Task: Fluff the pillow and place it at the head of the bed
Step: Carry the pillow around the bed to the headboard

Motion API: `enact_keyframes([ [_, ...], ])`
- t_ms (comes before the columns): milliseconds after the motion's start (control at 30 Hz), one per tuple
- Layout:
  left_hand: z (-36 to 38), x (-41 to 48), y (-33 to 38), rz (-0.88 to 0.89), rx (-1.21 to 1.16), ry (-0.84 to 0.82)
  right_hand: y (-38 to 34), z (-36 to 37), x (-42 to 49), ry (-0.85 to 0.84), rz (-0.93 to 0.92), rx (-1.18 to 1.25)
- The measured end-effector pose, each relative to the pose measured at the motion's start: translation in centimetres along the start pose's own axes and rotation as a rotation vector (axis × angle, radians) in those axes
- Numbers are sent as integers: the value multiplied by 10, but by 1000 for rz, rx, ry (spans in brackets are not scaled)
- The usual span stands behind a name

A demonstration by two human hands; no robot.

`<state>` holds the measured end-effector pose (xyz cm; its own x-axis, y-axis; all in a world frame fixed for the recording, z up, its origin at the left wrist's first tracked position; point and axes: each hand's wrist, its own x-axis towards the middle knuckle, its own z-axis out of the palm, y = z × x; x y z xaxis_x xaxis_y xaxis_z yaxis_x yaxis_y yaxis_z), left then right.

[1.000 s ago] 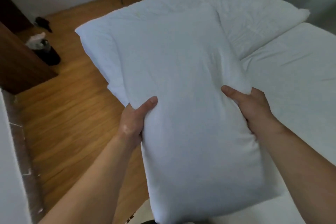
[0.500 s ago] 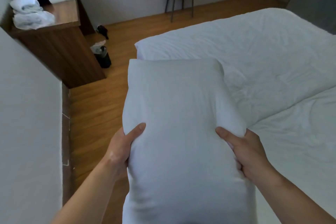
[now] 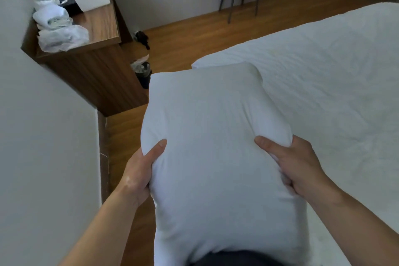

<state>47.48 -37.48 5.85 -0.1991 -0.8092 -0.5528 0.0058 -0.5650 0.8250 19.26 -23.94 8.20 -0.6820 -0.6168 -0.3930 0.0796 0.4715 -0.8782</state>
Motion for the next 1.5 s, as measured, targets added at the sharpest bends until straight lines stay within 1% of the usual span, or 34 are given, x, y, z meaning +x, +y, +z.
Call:
enact_keyframes([
  [133, 1, 83, 52, 33, -8, 18, -46, 51, 80, -45, -15, 25],
  [300, 8, 178, 126, 15, -21, 43, -128, 103, 185, -112, -28, -14],
  [467, 14, 264, 190, 36, -25, 65, -186, 154, 268, -157, -24, -8],
  [633, 10, 365, 256, 54, -25, 43, -233, 218, 347, -126, -28, 49],
  [800, -7, 478, 343, 57, 14, -36, -282, 297, 412, -42, -20, 105],
  [867, -13, 517, 378, 46, 45, -94, -306, 324, 431, -2, -19, 145],
  [1033, -9, 612, 452, 10, 108, -192, -356, 373, 487, 63, -16, 175],
  [1200, 25, 702, 509, 17, 168, -258, -385, 405, 562, 156, 2, 217],
  [1267, 43, 740, 531, 23, 186, -245, -395, 416, 600, 174, 9, 228],
  [1367, 75, 798, 565, 27, 211, -251, -418, 423, 663, 171, 3, 232],
  [1500, 132, 862, 610, -1, 228, -229, -465, 412, 744, 159, 3, 239],
])
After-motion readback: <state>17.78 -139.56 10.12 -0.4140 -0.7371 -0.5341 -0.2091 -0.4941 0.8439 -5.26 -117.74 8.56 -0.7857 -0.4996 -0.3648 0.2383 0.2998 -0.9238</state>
